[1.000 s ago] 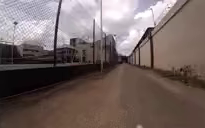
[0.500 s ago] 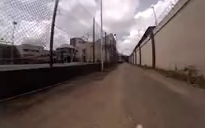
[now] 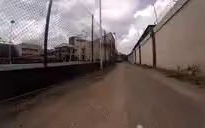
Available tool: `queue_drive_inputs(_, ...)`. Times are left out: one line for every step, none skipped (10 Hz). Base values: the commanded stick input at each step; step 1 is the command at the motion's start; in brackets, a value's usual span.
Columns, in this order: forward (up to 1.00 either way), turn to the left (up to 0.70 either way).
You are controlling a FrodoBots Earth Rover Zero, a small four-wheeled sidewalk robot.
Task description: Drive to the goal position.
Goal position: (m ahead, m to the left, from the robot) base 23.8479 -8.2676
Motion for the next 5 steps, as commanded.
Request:
queue_drive_inputs(0.50, -0.50)
queue_drive_inputs(0.50, -0.50)
queue_drive_inputs(0.50, -0.50)
queue_drive_inputs(0.50, -0.50)
queue_drive_inputs(0.50, -0.50)
